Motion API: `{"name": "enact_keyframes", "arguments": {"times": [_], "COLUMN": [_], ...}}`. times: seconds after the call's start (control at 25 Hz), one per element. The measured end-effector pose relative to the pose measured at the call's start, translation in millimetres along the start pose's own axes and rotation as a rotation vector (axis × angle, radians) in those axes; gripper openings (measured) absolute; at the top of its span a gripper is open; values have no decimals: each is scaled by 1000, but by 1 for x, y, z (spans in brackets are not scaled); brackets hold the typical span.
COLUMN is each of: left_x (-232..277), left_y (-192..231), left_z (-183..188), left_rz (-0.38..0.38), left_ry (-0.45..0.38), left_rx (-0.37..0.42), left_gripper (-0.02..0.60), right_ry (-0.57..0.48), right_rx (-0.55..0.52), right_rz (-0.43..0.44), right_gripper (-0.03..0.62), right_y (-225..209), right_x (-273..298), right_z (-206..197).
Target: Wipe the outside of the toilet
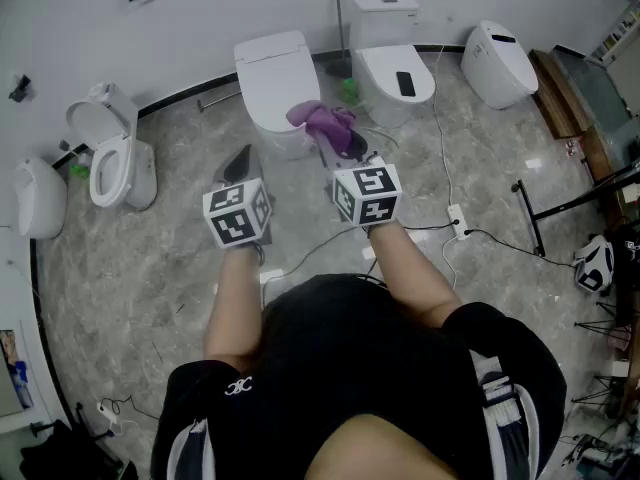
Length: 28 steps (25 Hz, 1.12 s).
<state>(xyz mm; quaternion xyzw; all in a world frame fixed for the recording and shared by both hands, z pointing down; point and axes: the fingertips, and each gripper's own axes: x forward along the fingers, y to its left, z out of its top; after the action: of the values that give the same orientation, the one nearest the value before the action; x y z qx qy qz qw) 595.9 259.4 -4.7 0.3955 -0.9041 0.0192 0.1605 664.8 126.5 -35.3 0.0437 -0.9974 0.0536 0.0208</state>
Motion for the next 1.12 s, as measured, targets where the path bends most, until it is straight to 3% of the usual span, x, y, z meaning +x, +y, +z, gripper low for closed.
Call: {"name": "enact_keyframes", "arguments": {"times": [0.44, 1.12], "left_x": [0, -28], "left_y": [24, 99], "left_z": [-7, -26], "left_rz": [-19, -100], "left_ry": [30, 47], "left_rx": [5, 23], "left_gripper": [6, 6], "right_ry": [-49, -39], "right_rx": [21, 28], "right_rz": [-34, -94], "right_gripper": [127, 127], "right_y": [20, 107], "right_x": [13, 46], "right_z": [3, -23]}}
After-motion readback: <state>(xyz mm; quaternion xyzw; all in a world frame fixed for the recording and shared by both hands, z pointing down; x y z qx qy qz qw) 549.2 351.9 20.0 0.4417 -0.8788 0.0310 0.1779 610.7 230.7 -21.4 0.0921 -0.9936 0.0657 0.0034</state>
